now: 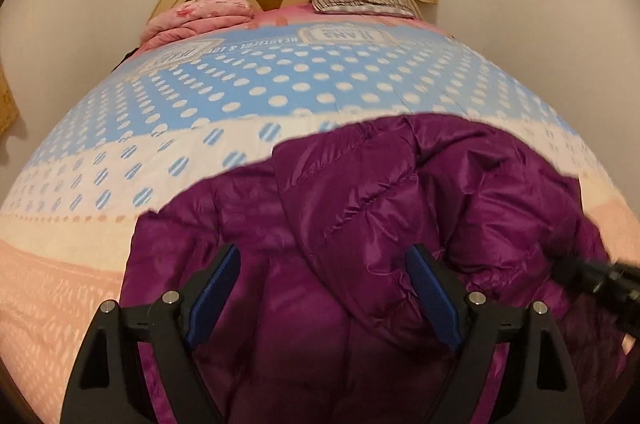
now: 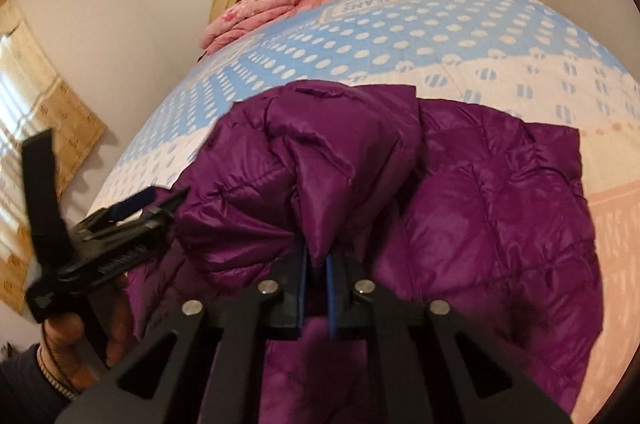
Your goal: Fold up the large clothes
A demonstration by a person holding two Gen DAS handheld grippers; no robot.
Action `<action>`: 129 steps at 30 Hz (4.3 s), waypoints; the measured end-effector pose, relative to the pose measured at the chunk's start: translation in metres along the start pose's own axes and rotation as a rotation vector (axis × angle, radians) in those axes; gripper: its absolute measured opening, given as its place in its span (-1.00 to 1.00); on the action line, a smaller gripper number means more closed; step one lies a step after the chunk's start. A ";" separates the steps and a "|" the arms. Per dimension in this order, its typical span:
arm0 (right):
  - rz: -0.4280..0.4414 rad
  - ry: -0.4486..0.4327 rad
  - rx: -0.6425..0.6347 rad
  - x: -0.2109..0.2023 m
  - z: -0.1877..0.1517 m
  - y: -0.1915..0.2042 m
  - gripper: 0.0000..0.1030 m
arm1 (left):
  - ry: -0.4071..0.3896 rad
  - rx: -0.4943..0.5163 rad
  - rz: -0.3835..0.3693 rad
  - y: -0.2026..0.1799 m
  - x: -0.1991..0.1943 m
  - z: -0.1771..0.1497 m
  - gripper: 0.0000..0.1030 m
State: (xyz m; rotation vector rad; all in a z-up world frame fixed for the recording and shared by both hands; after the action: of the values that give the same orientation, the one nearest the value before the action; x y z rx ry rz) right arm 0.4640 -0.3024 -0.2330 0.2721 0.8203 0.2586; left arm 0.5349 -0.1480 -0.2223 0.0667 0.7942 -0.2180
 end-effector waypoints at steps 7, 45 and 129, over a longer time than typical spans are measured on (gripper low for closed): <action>-0.024 0.077 -0.002 0.010 -0.039 -0.012 -0.83 | 0.052 0.052 0.015 -0.005 0.011 -0.037 0.66; -0.327 -0.037 -0.047 0.069 0.001 -0.009 -0.33 | 0.084 -0.072 0.271 0.023 0.069 -0.016 0.81; -0.418 0.028 -0.079 -0.108 -0.116 -0.043 0.69 | -0.067 -0.049 0.250 0.110 -0.152 -0.140 0.97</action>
State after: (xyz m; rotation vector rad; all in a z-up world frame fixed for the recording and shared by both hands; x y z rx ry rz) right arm 0.3118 -0.3623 -0.2492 0.0190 0.8725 -0.0974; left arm 0.3578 0.0044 -0.2140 0.1106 0.7165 0.0355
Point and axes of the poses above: each gripper's, at about its wrist camera, not at the fingertips, and x roughly the way its jaws point, y to its left, z to its top, the point moved 10 cm from there along x, roughly the way its jaws point, and after that the axes turned 3 degrees about -x, right-handed, at the moved point
